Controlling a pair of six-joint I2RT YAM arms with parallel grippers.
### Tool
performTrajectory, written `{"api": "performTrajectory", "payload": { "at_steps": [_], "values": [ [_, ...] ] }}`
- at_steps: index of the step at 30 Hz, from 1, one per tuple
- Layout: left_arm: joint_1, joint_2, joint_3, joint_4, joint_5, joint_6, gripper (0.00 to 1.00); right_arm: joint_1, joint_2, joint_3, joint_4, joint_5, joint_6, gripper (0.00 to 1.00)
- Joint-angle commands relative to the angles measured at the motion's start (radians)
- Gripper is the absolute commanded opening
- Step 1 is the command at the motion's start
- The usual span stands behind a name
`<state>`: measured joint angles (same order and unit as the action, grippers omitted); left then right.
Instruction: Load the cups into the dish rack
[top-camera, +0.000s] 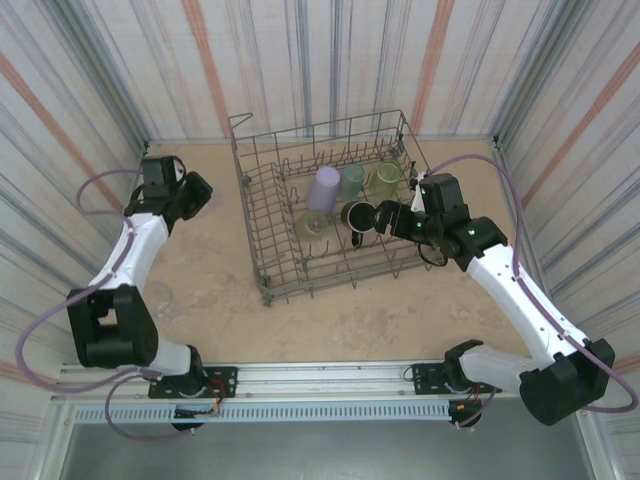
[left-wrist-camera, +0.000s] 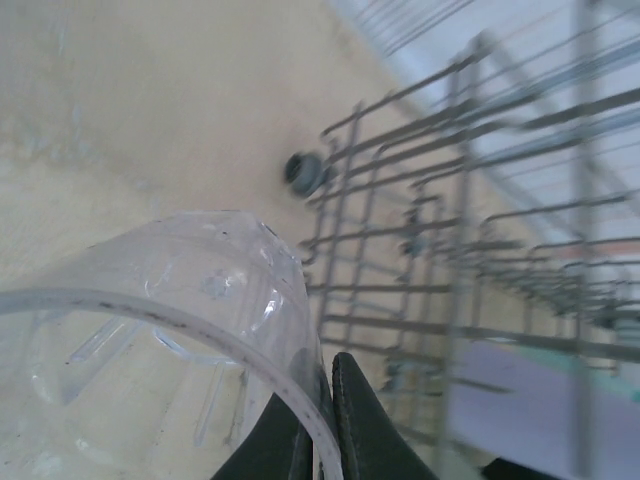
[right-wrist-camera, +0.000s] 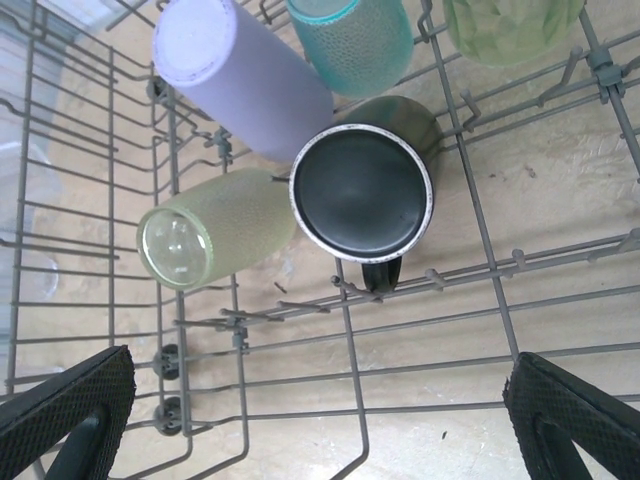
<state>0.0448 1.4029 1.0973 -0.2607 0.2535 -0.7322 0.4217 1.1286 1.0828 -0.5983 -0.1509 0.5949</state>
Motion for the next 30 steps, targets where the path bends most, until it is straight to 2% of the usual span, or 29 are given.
{"api": "performTrajectory", "payload": {
  "at_steps": [1, 13, 17, 20, 26, 30],
  "values": [
    [0.004, -0.089, -0.047, 0.145, -0.02, -0.075, 0.0, 0.011, -0.012, 0.032, 0.02, -0.006, 0.023, 0.99],
    [0.007, -0.232, -0.308, 0.561, 0.191, -0.25, 0.0, 0.023, 0.083, 0.064, 0.137, -0.159, 0.045, 0.99],
    [0.008, -0.285, -0.359, 0.664, 0.227, -0.278, 0.0, 0.029, 0.113, 0.085, 0.176, -0.206, 0.064, 0.99],
    [0.008, -0.33, -0.356, 0.676, 0.259, -0.255, 0.0, 0.038, 0.133, 0.102, 0.206, -0.234, 0.076, 0.99],
    [0.012, -0.416, -0.369, 0.637, 0.241, -0.233, 0.0, 0.06, 0.177, 0.139, 0.256, -0.285, 0.1, 0.99],
    [0.018, -0.416, -0.342, 0.686, 0.309, -0.26, 0.0, 0.068, 0.204, 0.161, 0.29, -0.321, 0.118, 0.99]
  ]
}}
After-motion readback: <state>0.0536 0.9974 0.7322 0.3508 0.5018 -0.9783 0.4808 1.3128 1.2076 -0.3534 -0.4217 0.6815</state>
